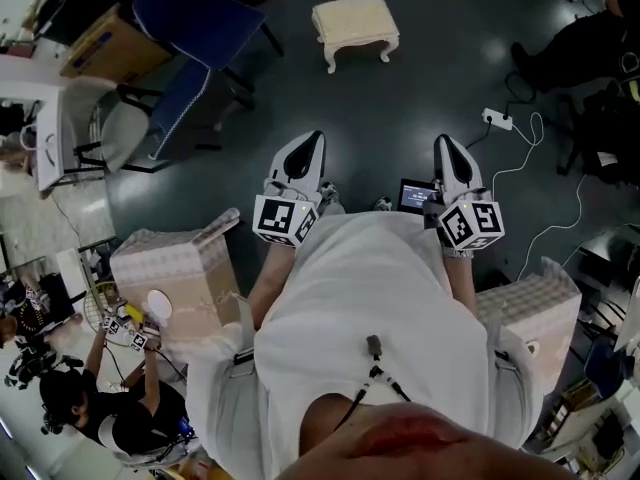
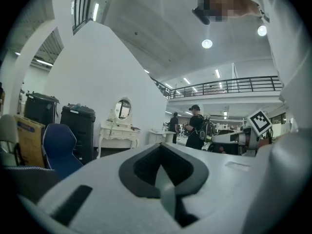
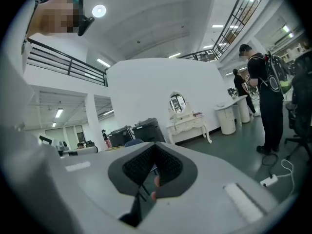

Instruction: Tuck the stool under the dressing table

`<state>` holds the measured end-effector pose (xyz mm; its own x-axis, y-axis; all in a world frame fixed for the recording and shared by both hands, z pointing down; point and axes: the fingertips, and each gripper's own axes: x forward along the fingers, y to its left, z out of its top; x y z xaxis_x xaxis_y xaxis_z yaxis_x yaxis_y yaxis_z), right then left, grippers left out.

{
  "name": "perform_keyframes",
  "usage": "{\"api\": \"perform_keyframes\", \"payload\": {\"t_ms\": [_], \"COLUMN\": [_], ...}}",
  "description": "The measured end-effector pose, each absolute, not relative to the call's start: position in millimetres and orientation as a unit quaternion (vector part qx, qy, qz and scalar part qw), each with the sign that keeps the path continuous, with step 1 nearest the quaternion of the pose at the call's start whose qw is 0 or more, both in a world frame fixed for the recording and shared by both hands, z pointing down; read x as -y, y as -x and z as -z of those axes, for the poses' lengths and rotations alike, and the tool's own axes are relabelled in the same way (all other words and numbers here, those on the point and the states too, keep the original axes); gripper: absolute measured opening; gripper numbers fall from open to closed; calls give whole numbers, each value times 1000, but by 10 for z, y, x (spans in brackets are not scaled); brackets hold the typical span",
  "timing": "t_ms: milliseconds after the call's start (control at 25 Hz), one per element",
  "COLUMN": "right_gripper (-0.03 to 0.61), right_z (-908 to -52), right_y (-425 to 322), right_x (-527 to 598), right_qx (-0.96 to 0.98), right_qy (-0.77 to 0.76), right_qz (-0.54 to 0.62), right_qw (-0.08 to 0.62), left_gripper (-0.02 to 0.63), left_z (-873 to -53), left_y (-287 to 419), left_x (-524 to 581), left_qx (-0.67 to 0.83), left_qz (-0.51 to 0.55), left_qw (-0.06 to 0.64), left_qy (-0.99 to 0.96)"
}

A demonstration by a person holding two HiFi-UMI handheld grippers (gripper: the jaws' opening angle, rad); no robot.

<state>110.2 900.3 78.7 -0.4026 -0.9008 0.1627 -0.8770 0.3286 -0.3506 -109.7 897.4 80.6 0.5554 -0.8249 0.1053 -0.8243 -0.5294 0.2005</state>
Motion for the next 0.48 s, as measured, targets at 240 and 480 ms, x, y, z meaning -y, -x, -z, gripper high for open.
{"api": "perform_keyframes", "payload": {"t_ms": [240,480], "right_gripper": [8,6], "right_z": [-872,-953], "right_y": [-1422,-1714], "right_x": [-9085,-9141], "right_qx": [-823,-830], "right_qy": [531,517], "right_qz": [198,208], "right_qw": [24,24], "left_gripper": [6,6], "left_z": [-821,-764], "left_y": [719,552], "left_x": [-9160,-9232], "left_qx": [476,504], "left_qz": [-14,-9], "left_qw": [119,115], "left_qy": [-871,-856]}}
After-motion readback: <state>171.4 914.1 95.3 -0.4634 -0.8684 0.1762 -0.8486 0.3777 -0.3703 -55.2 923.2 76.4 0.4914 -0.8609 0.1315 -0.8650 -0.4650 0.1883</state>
